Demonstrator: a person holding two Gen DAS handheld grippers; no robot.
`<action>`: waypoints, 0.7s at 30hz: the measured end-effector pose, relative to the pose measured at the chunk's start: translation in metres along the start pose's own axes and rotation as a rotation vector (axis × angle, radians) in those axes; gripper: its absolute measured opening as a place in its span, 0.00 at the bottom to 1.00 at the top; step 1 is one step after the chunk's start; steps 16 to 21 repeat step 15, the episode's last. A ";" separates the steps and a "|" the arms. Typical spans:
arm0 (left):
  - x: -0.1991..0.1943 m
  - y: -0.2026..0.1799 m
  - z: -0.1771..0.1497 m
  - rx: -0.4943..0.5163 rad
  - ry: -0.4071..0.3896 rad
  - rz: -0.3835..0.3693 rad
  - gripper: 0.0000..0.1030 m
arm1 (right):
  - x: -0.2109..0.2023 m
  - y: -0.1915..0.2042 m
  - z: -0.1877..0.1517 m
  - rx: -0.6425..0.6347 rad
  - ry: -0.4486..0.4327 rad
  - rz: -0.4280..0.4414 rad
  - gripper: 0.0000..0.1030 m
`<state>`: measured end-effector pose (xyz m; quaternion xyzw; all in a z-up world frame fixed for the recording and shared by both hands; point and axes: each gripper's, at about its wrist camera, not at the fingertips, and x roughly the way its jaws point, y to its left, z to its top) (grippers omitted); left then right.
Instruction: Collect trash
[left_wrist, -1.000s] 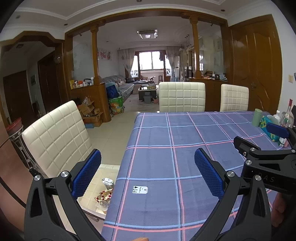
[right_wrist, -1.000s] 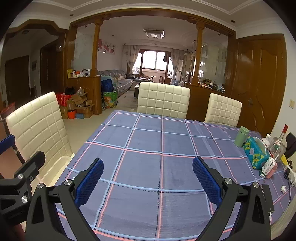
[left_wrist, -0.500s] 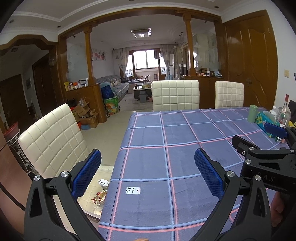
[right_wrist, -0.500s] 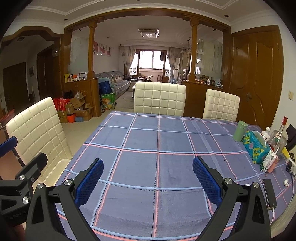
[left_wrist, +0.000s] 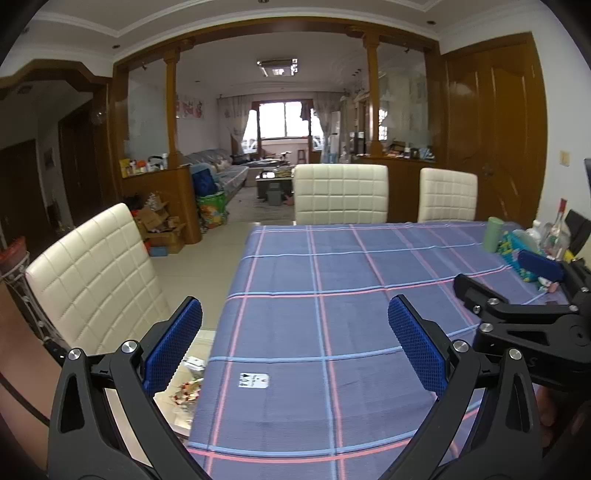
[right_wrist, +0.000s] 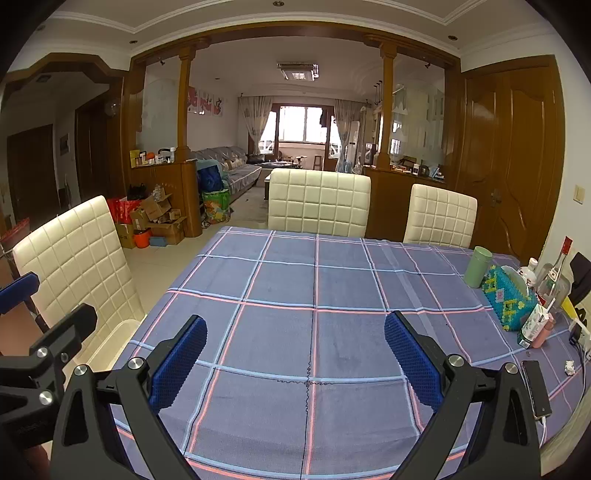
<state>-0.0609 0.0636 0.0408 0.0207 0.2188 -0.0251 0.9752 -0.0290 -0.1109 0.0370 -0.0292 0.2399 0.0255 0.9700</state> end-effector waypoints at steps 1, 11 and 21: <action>0.000 0.000 0.000 0.001 0.000 0.000 0.96 | 0.000 0.000 0.000 0.000 0.000 0.000 0.92; 0.001 0.001 0.001 -0.010 0.012 0.016 0.96 | 0.000 0.001 0.001 0.000 -0.002 -0.003 0.92; 0.002 0.000 0.001 -0.004 0.015 0.020 0.96 | 0.000 0.001 0.001 -0.001 -0.001 -0.001 0.92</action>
